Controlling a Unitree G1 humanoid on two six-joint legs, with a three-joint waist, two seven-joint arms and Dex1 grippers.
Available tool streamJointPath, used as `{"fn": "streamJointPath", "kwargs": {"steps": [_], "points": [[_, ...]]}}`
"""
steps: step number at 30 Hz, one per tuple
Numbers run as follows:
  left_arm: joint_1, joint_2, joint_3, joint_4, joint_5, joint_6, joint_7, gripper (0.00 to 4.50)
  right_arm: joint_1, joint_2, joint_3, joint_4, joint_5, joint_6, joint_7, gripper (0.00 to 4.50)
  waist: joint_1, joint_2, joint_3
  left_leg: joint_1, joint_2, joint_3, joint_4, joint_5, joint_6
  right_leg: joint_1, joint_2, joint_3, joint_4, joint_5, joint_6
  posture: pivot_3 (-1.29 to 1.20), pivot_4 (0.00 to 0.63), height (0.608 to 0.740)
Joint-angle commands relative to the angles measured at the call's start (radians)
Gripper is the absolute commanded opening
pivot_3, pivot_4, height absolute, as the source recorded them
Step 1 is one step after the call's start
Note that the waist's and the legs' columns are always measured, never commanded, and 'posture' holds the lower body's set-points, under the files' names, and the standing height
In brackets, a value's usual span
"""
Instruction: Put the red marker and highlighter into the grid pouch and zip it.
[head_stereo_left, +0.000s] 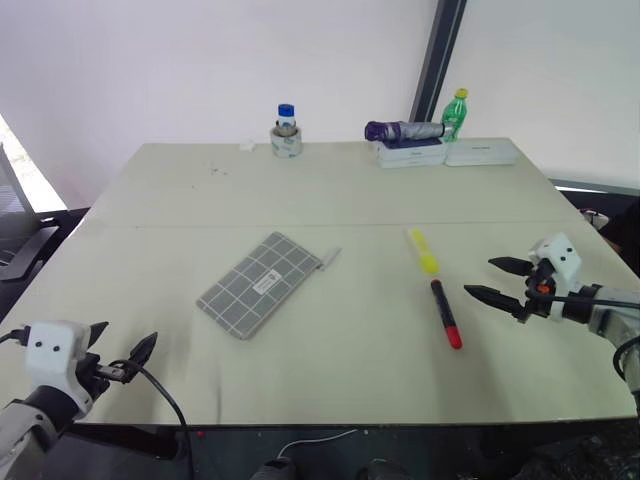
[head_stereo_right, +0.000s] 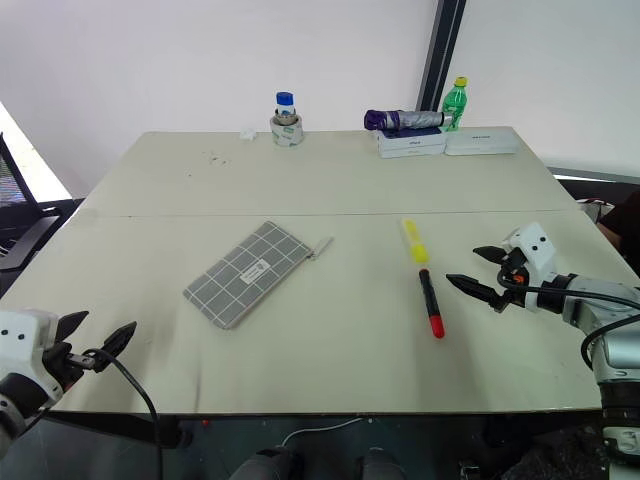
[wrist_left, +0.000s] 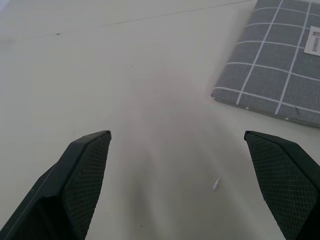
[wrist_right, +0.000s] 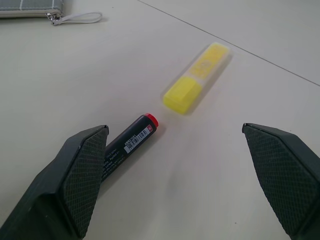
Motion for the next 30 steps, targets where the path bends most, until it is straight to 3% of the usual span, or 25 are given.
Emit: {"fn": "streamJointPath", "kwargs": {"steps": [1,12,24,30], "points": [[0.004,0.004,0.025,-0.017,-0.008,-0.010,-0.003,4.50,-0.013,-0.004,-0.015,-0.009,0.003,-0.015,-0.002,4.45,0.000,0.000,0.000,0.000,0.000,0.000,0.000,0.000,0.000,0.000,0.000,0.000,0.000,0.000,0.000,0.00,0.150,0.740],[-0.005,-0.016,0.004,-0.026,0.004,-0.042,0.000,4.50,-0.058,0.017,0.019,-0.022,-0.006,-0.006,-0.010,4.45,-0.003,0.000,0.000,0.000,0.000,0.000,0.000,0.000,0.000,0.000,0.000,0.000,0.000,0.000,0.000,0.00,0.150,0.740],[-0.039,0.025,-0.042,0.033,0.083,-0.114,-0.047,4.50,-0.078,0.104,0.079,-0.226,0.030,0.077,-0.061,4.45,0.001,0.000,0.000,0.000,0.000,0.000,0.000,0.000,0.000,0.000,0.000,0.000,0.000,0.000,0.000,0.00,0.150,0.740],[-0.042,0.088,-0.105,0.072,0.238,-0.261,-0.086,4.50,-0.095,0.153,0.129,-0.310,0.033,0.123,-0.098,4.45,-0.001,0.000,0.000,0.000,0.000,0.000,0.000,0.000,0.000,0.000,0.000,0.000,0.000,0.001,0.000,0.00,0.150,0.740]]}}
